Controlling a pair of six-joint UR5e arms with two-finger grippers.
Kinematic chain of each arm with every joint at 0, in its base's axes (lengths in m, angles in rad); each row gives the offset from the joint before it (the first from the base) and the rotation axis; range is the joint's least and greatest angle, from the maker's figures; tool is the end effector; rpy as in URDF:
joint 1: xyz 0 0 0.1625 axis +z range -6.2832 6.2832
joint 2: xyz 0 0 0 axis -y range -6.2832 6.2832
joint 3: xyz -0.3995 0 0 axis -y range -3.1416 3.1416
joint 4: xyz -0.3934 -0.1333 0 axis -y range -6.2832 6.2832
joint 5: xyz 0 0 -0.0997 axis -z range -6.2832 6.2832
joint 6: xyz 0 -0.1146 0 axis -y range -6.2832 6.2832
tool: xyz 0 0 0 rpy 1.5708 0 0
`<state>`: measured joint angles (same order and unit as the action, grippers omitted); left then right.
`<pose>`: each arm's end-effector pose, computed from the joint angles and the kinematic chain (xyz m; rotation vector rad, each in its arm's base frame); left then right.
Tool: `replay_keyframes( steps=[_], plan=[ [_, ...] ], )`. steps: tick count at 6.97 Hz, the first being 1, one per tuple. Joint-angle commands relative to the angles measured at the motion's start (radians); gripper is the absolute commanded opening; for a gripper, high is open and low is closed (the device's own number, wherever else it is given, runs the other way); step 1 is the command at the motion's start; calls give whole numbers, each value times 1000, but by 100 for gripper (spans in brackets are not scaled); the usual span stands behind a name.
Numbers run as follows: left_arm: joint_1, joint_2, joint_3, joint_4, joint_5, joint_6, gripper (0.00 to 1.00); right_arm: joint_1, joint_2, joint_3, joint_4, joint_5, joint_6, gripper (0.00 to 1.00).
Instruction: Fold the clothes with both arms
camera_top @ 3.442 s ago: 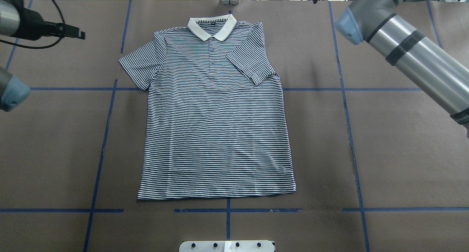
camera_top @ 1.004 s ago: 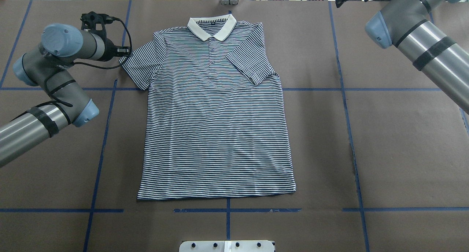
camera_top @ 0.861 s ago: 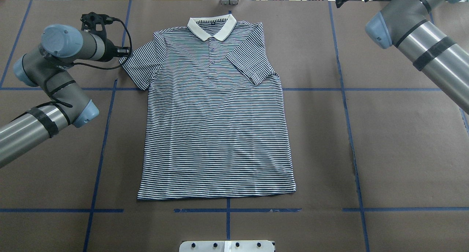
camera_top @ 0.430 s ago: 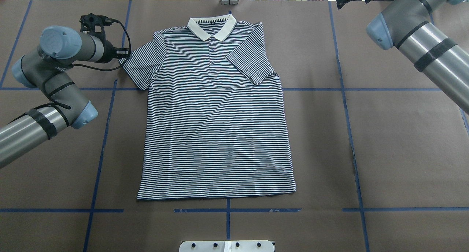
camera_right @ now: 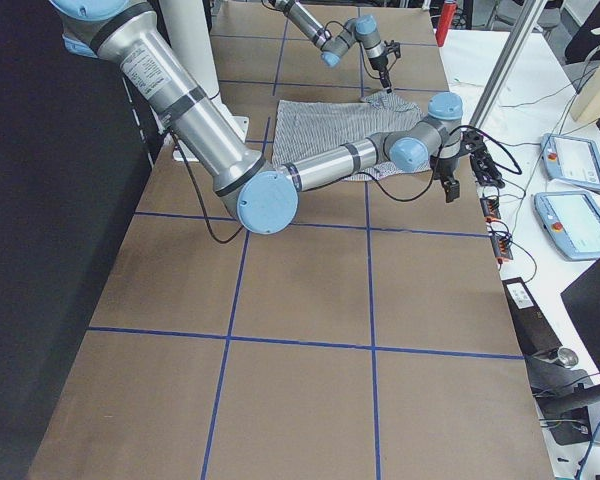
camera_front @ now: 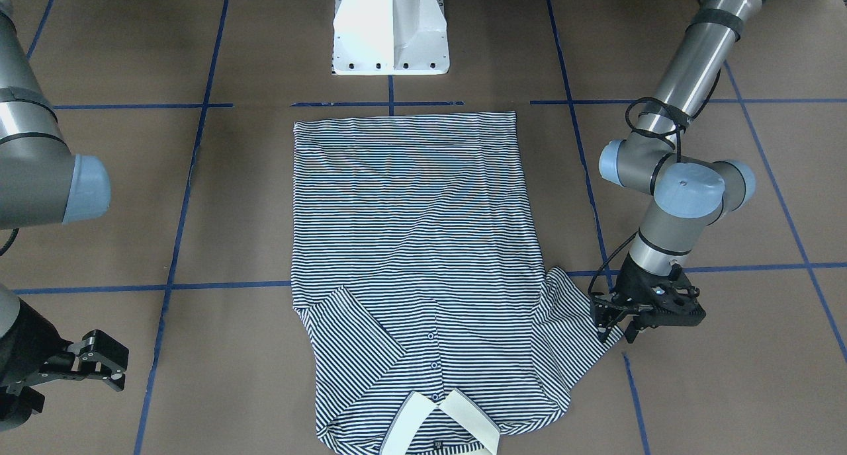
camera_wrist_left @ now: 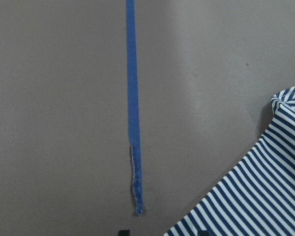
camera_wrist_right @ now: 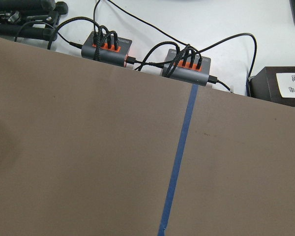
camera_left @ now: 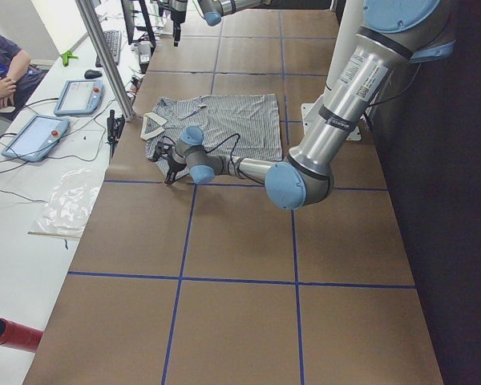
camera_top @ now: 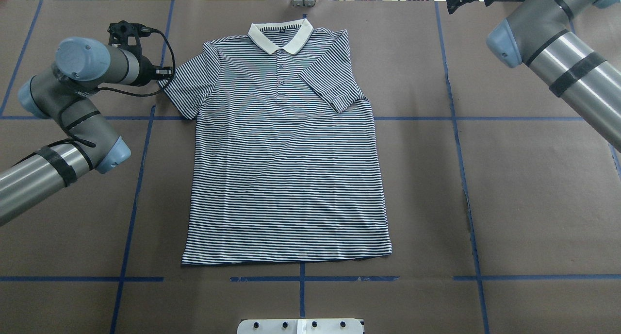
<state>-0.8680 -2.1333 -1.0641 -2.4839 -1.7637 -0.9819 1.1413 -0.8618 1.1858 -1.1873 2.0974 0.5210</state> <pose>0.4030 -0.6481 0.4600 0.5109 0.8396 -0.1629 -0.2531 -0.7345 0.3510 0.3831 -0.7636 -0.1003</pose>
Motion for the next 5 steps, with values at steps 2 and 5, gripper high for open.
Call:
replay_keyframes(
  steps=[2,5],
  plan=[
    [3,3,0,-12,1,2,0,0,-2,0,0,0,1,100],
    [3,16,-113,46,1,-3,0,0,0,2,0,0,2,100]
  ],
)
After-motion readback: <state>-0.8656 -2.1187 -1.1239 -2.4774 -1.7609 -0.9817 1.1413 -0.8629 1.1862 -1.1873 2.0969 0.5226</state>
